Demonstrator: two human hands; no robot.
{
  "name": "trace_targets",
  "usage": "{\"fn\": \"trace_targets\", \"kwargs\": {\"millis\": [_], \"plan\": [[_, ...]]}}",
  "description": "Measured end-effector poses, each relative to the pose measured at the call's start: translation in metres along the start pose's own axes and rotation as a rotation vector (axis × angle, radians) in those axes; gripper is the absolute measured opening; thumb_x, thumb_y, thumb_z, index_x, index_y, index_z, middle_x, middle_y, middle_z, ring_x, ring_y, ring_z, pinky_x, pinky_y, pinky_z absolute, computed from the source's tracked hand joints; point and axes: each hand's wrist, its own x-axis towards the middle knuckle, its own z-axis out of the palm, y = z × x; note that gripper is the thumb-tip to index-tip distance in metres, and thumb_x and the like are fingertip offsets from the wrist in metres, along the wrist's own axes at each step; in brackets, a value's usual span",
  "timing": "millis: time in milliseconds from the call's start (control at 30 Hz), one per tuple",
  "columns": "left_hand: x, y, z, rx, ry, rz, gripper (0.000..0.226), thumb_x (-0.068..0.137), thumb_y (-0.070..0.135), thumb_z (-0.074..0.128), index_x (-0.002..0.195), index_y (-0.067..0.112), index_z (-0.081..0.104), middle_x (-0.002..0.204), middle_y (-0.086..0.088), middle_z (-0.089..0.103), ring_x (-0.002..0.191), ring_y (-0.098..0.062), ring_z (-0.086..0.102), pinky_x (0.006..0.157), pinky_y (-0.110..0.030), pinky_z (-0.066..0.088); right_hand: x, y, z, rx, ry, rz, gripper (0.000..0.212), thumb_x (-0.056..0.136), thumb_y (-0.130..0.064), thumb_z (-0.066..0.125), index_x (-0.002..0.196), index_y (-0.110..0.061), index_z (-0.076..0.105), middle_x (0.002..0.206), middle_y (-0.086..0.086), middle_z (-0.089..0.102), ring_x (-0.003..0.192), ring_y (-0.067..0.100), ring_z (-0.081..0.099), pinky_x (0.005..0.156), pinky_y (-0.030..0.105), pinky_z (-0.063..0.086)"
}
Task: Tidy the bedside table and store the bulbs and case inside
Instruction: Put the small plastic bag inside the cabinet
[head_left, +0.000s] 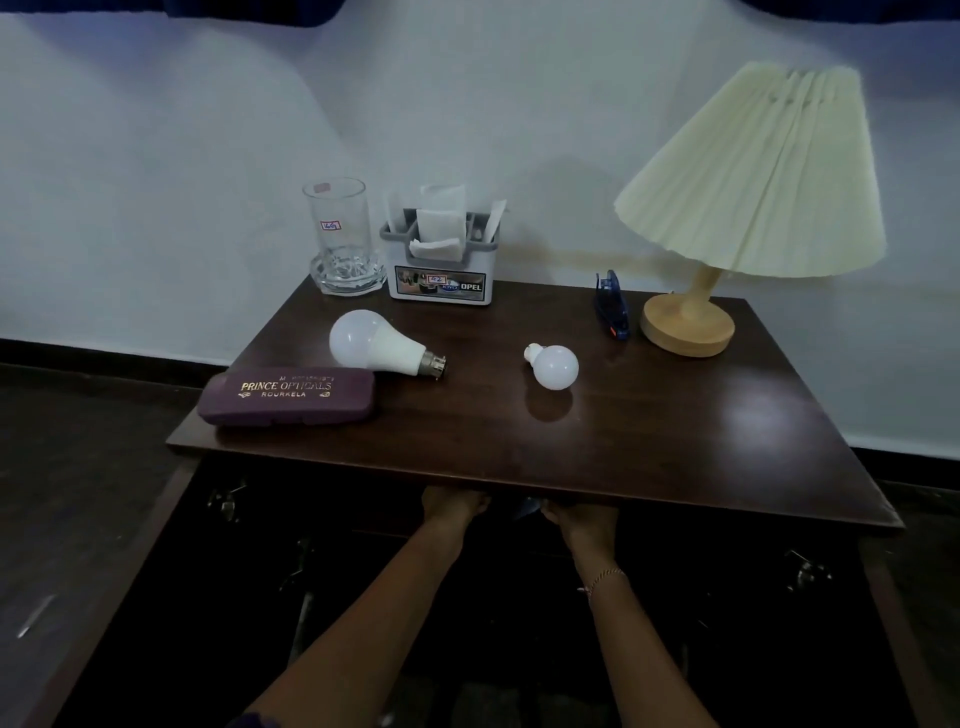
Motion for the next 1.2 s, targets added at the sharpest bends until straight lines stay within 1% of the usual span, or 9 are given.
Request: {"fn": "trace_targets", "kwargs": {"millis": [133, 200, 300, 433, 533, 700, 967, 1100, 1200], "plan": [[-0.016, -0.006, -0.008, 0.064, -0.037, 0.085, 0.024, 0.09, -0.001, 0.047, 0.07, 0.012, 0.05, 0.07, -0.008, 0.056, 0.062, -0.018, 0.054, 0.064, -0.031, 0.048, -0.01, -0.001, -0.005, -0.1, 0.104, -0.134, 0.008, 0.08, -0.007, 0.068, 0.082, 0.001, 0.067, 0.099, 0.02, 0.07, 0.091, 0.028, 0.066, 0.084, 0.035, 0.052], [-0.026, -0.015, -0.012, 0.067, -0.056, 0.1, 0.018, 0.091, -0.002, 0.046, 0.078, 0.006, 0.055, 0.071, -0.008, 0.058, 0.062, -0.017, 0.055, 0.061, -0.027, 0.048, -0.024, 0.001, -0.007, -0.021, 0.098, -0.112, 0.004, 0.08, -0.005, 0.067, 0.084, -0.004, 0.067, 0.097, 0.017, 0.07, 0.091, 0.03, 0.066, 0.088, 0.042, 0.053], [-0.044, -0.028, -0.015, 0.111, -0.122, 0.082, 0.016, 0.09, 0.0, 0.047, 0.092, -0.003, 0.062, 0.077, -0.012, 0.062, 0.064, -0.019, 0.058, 0.061, -0.027, 0.048, -0.046, 0.007, -0.008, 0.121, 0.067, -0.101, 0.016, 0.08, 0.004, 0.063, 0.089, -0.008, 0.068, 0.094, 0.015, 0.069, 0.09, 0.028, 0.066, 0.086, 0.039, 0.054], [-0.069, -0.032, -0.022, 0.123, -0.151, 0.133, 0.02, 0.088, 0.001, 0.048, 0.077, 0.007, 0.063, 0.076, -0.011, 0.065, 0.068, -0.019, 0.062, 0.06, -0.025, 0.05, -0.079, 0.003, -0.011, 0.219, 0.018, -0.151, 0.021, 0.084, 0.009, 0.056, 0.098, 0.0, 0.067, 0.085, 0.011, 0.066, 0.082, 0.024, 0.064, 0.08, 0.032, 0.053], [-0.087, -0.028, -0.03, 0.147, -0.148, 0.199, 0.023, 0.089, 0.003, 0.048, 0.073, 0.009, 0.063, 0.072, -0.007, 0.066, 0.066, -0.018, 0.063, 0.061, -0.025, 0.051, -0.099, -0.005, -0.02, 0.113, 0.035, -0.246, 0.022, 0.085, 0.009, 0.055, 0.098, -0.002, 0.068, 0.078, 0.003, 0.065, 0.078, 0.018, 0.064, 0.083, 0.032, 0.054], [-0.116, -0.01, -0.038, 0.196, -0.151, 0.283, 0.03, 0.091, 0.007, 0.048, 0.067, 0.013, 0.064, 0.07, -0.007, 0.067, 0.069, -0.019, 0.064, 0.07, -0.03, 0.052, -0.13, -0.025, -0.033, -0.06, 0.073, -0.421, 0.019, 0.086, -0.002, 0.058, 0.091, -0.015, 0.071, 0.078, -0.006, 0.068, 0.072, 0.004, 0.066, 0.072, 0.02, 0.053], [-0.151, 0.024, -0.034, 0.162, -0.241, 0.415, 0.031, 0.091, 0.003, 0.046, 0.067, 0.012, 0.064, 0.065, -0.005, 0.064, 0.06, -0.013, 0.061, 0.051, -0.014, 0.05, -0.146, -0.066, -0.041, -0.036, 0.056, -0.58, 0.019, 0.085, -0.002, 0.06, 0.09, -0.015, 0.072, 0.082, 0.003, 0.072, 0.078, 0.014, 0.069, 0.081, 0.031, 0.055], [-0.15, 0.049, -0.022, 0.113, -0.202, 0.482, 0.027, 0.091, 0.003, 0.043, 0.076, 0.01, 0.064, 0.068, -0.004, 0.062, 0.067, -0.017, 0.061, 0.068, -0.026, 0.053, -0.134, -0.093, -0.048, -0.025, 0.096, -0.605, 0.019, 0.084, -0.001, 0.06, 0.094, -0.013, 0.072, 0.074, -0.003, 0.07, 0.069, 0.009, 0.068, 0.074, 0.021, 0.055], [-0.14, 0.065, -0.01, 0.123, -0.167, 0.508, 0.023, 0.088, 0.005, 0.045, 0.098, 0.003, 0.066, 0.076, -0.004, 0.066, 0.079, -0.018, 0.063, 0.085, -0.033, 0.053, -0.115, -0.112, -0.052, 0.016, 0.126, -0.596, 0.021, 0.083, -0.001, 0.061, 0.098, -0.011, 0.072, 0.082, 0.002, 0.07, 0.079, 0.017, 0.069, 0.083, 0.031, 0.056]]}}
